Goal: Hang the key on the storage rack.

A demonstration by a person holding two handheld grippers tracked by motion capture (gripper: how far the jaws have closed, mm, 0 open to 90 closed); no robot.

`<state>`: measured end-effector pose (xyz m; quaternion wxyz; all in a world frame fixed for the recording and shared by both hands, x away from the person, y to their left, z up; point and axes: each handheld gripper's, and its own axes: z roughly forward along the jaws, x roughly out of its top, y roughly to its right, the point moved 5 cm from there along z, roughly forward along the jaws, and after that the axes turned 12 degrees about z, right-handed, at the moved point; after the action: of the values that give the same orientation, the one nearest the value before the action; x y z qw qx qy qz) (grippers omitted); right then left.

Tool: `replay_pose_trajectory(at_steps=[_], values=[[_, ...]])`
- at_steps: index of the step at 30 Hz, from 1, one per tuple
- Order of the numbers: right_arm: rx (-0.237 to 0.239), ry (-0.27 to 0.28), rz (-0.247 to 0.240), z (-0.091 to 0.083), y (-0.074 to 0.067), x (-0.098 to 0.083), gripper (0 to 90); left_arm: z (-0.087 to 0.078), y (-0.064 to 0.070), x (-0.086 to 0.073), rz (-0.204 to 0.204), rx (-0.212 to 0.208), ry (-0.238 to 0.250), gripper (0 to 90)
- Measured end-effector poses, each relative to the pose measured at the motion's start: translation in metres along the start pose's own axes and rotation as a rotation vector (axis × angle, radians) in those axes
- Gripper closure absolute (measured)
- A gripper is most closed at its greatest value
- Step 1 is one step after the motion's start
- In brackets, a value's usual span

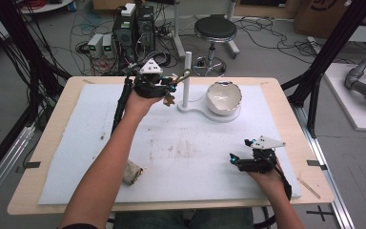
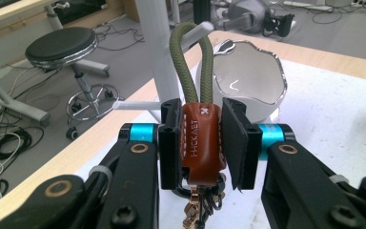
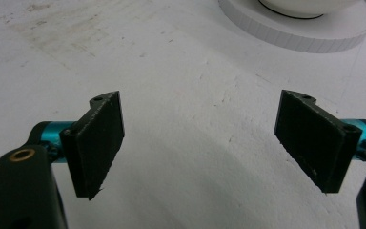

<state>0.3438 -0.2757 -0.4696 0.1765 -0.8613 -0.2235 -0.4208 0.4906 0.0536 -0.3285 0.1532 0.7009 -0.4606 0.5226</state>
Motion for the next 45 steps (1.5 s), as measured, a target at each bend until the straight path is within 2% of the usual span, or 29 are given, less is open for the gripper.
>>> replay_pose_trajectory(at_steps=[4,5,7,11,14,19,27,30,33,38,45], values=[[-0.001,-0.001,-0.003,0.0,0.001,0.0,17.3,0.005,-0.003,-0.005,-0.012,-0.001,-0.009,66.7],[-0.004,-0.001,-0.003,0.0,0.001,0.0,17.3,0.005,-0.004,-0.006,-0.021,0.008,-0.009,63.2],[-0.005,0.0,-0.002,-0.001,0.001,0.0,17.3,0.005,-0.006,-0.007,-0.043,0.029,-0.013,50.7],[-0.006,-0.001,-0.003,0.0,0.001,-0.001,17.3,0.0,-0.008,-0.01,-0.06,0.047,-0.028,39.9],[-0.003,-0.001,0.001,0.0,0.0,-0.001,17.3,-0.008,-0.008,-0.012,-0.077,0.057,-0.013,33.9],[-0.005,0.0,0.003,0.001,0.0,0.0,17.3,-0.025,-0.003,-0.022,-0.079,0.052,-0.009,30.0],[0.007,0.0,-0.01,0.004,-0.005,0.003,17.3,-0.063,0.006,-0.04,-0.103,0.065,0.038,25.3],[0.011,0.007,-0.007,0.004,-0.006,0.004,17.3,-0.079,0.008,-0.046,-0.097,0.075,0.055,22.8],[0.01,0.01,0.0,0.005,-0.006,0.006,17.3,-0.092,0.014,-0.052,-0.089,0.077,0.056,21.2],[0.015,0.017,0.003,0.007,-0.007,0.009,17.3,-0.109,0.025,-0.066,-0.049,0.074,0.04,20.2],[0.015,0.041,0.011,0.01,-0.003,0.016,17.3,-0.127,0.029,-0.097,-0.069,0.088,0.031,19.4]])
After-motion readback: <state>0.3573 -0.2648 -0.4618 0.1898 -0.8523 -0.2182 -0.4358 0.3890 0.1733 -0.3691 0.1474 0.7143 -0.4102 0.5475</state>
